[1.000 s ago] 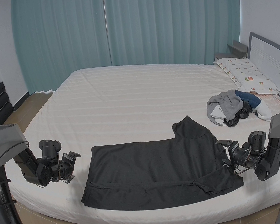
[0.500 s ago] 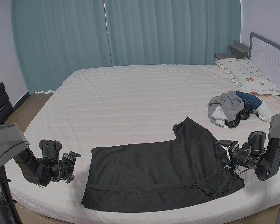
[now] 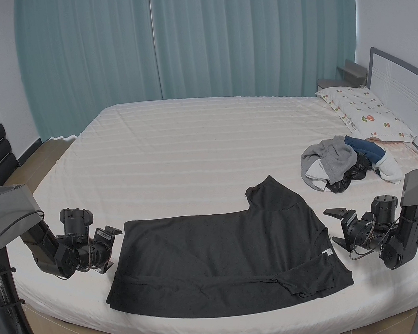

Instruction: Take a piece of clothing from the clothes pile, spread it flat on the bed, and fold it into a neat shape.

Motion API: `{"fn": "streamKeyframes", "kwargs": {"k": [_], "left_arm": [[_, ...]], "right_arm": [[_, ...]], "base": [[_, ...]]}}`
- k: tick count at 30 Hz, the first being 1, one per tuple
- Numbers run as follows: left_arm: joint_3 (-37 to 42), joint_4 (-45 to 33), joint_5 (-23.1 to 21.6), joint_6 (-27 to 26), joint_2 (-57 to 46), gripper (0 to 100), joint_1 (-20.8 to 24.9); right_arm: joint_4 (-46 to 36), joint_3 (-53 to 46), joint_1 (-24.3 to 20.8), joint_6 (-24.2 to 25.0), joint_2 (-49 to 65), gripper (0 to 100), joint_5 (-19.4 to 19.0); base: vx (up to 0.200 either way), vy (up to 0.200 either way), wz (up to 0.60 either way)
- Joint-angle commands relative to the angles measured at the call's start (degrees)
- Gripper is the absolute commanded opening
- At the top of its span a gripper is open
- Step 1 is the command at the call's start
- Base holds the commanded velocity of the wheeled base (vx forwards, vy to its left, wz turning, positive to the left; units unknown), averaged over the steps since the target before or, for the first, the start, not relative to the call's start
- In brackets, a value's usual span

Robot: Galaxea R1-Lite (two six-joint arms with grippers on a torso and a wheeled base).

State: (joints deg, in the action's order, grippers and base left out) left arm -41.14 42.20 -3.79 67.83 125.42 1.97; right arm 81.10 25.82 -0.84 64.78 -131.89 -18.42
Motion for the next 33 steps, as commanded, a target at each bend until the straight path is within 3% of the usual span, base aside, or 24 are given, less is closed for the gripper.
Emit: {"fn": "streamKeyframes", "kwargs": {"k": [1, 11, 22, 28, 33], "left_arm": [[-0.3, 0.2, 0.1, -0.2, -0.5, 100, 0.3], [-4.3, -0.4, 0.3, -5.3, 0.2, 100, 0.3], [-18.7, -4.7, 0.3, -21.3, 11.0, 100, -0.6], [-29.4, -10.4, 0.2, -25.6, 15.6, 100, -0.6], [-33.5, -12.2, 0.1, -28.4, 17.7, 100, -0.6]], "right_arm": [[0.0, -0.1, 0.0, 0.0, -0.1, 100, 0.1], [0.0, -0.1, -0.1, 0.0, -0.1, 100, 0.0], [0.0, -0.2, -0.1, -0.2, -0.4, 100, 0.1], [0.0, -0.2, -0.1, -0.2, -0.4, 100, 0.1], [0.0, -0.2, -0.1, -0.2, -0.5, 100, 0.1]], "base": [[0.000, 0.000, 0.00], [0.000, 0.000, 0.00], [0.000, 0.000, 0.00], [0.000, 0.000, 0.00], [0.000, 0.000, 0.00]]}}
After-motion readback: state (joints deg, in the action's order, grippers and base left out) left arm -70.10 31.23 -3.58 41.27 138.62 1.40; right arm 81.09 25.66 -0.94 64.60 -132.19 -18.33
